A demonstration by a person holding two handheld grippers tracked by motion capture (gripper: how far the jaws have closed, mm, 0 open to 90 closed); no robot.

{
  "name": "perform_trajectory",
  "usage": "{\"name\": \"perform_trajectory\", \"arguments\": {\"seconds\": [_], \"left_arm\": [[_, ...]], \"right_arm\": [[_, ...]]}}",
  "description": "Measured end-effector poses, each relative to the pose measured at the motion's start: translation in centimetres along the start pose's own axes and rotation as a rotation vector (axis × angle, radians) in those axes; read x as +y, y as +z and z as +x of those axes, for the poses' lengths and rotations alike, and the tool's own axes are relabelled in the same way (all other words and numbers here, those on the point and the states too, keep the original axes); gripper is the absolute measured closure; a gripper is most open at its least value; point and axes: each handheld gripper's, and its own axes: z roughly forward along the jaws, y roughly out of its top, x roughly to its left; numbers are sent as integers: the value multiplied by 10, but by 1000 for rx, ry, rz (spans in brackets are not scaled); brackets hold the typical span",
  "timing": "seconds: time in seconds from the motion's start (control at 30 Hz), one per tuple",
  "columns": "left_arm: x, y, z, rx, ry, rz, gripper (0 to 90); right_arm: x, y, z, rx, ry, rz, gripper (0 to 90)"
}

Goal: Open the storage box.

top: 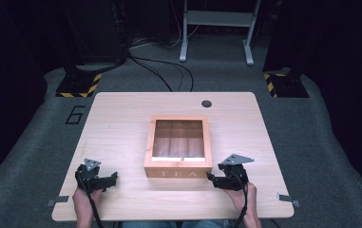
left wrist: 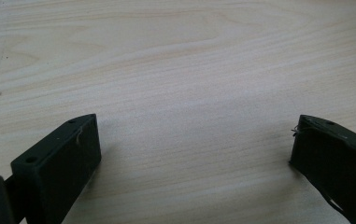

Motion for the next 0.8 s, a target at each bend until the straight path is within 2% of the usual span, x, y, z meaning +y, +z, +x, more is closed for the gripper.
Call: {"name": "perform_trajectory", "arguments": {"seconds": [0.1, 0.13, 0.2, 0.27, 0.4, 0.57, 0.7, 0.8], "left_arm": [[0, 0, 0, 0, 0, 0, 12], [0, 0, 0, 0, 0, 0, 13], [0, 0, 0, 0, 0, 0, 13], [0, 0, 0, 0, 0, 0, 13], [0, 0, 0, 0, 0, 0, 13], [0, 0, 0, 0, 0, 0, 13], [0, 0, 0, 2, -1, -1, 12], [0, 0, 0, 2, 0, 0, 12]], "right_arm": [[-17, -4, -14, -29, 47, 6, 285], [-24, -6, -20, -41, 70, 12, 275], [-36, -8, -32, -84, 79, 11, 255], [-47, -11, -42, -108, 115, 2, 249], [-60, -17, -59, -177, 136, -8, 239], [-68, -22, -75, -240, 173, -7, 219], [-71, -22, -81, -268, 177, -39, 212], [-70, -18, -78, -312, 131, -13, 172]]}}
